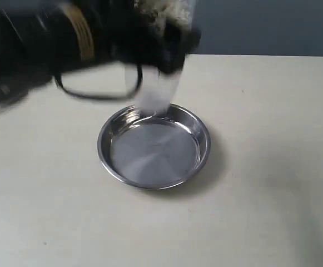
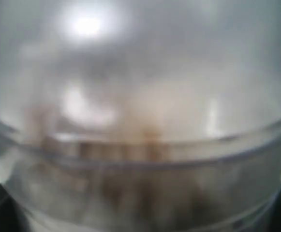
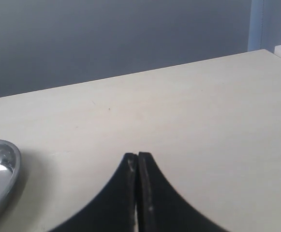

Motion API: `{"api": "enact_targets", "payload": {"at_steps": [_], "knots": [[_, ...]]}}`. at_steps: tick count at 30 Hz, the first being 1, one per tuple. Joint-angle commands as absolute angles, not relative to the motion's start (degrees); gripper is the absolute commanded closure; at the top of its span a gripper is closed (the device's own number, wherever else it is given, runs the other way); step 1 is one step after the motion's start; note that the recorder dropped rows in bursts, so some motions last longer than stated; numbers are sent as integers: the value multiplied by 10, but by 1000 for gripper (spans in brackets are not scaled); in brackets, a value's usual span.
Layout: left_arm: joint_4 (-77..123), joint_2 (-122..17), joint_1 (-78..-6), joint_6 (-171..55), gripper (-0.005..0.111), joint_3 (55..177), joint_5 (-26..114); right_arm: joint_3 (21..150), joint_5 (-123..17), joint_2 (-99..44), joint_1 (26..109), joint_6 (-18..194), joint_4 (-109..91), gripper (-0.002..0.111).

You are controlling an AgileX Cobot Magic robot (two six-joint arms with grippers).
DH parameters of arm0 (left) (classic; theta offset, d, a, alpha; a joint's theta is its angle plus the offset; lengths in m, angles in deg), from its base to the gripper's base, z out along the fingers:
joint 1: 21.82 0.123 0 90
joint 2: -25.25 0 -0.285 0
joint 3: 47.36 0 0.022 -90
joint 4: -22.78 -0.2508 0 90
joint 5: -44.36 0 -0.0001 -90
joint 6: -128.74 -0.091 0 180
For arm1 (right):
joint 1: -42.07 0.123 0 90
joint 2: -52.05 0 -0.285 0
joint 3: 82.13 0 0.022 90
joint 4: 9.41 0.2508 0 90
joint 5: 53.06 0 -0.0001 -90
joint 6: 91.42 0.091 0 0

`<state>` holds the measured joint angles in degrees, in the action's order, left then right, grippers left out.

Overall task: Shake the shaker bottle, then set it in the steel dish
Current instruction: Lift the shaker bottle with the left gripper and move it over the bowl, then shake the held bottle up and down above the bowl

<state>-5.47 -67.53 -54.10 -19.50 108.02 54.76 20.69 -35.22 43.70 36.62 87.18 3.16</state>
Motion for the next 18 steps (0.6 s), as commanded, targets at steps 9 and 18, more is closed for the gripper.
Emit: {"api": "enact_targets", "payload": {"at_steps": [9, 18], "knots": [[29, -686, -564, -204, 106, 985, 648, 207, -356, 440, 364, 871, 31, 109], [199, -717, -570, -326, 106, 976, 605, 207, -356, 440, 364, 871, 31, 109]]}}
